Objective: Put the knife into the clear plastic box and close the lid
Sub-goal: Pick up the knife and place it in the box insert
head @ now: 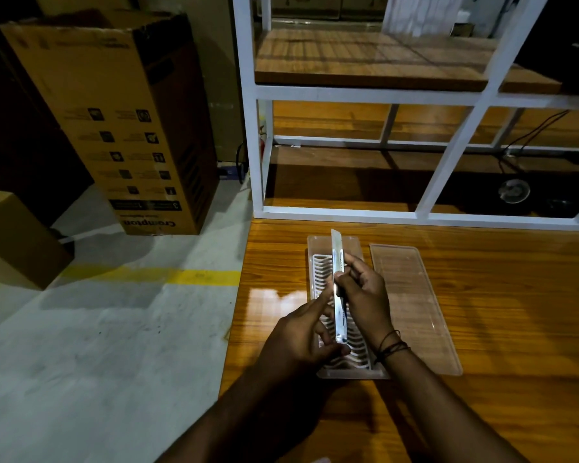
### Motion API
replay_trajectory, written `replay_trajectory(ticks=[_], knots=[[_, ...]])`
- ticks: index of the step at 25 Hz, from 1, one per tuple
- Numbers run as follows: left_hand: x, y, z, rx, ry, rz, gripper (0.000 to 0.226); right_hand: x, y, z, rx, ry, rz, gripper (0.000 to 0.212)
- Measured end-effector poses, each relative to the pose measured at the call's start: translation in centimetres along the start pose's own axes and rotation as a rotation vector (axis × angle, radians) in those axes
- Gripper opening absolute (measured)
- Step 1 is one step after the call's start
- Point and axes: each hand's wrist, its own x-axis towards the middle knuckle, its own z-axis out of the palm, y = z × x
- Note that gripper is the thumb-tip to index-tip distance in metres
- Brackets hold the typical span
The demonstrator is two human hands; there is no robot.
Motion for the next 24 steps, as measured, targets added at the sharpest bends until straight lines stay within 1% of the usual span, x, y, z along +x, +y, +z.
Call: replay_trajectory(ticks=[4,9,17,20,24], knots=[[0.1,-0.4,0.2,0.044,-0.005,0.016,0.102,-0.7,-0.2,-0.2,-0.05,-0.026,-0.024,0.045],[0.1,-0.1,0.2,0.065,0.012,0.04,0.1,-1.6,-0.5,-0.5,-0.08,-0.059,-0.042,0.045],[0.3,-0.4,0.3,0.06,0.037,0.069,0.102,-2.7,-0.5,-0.8,-0.102,-0.066,-0.008,0.054],[0.4,-0.7,0.4,0.033,0.021,0.062,0.104,-2.9,0.0,-1.1,-0.119,-0.064,0.014,0.06],[0.4,-0.7,0.6,0.038,0.006,0.047,0.104,-3.2,0.3,-1.2,-0.134,-0.063,0.021,0.061]])
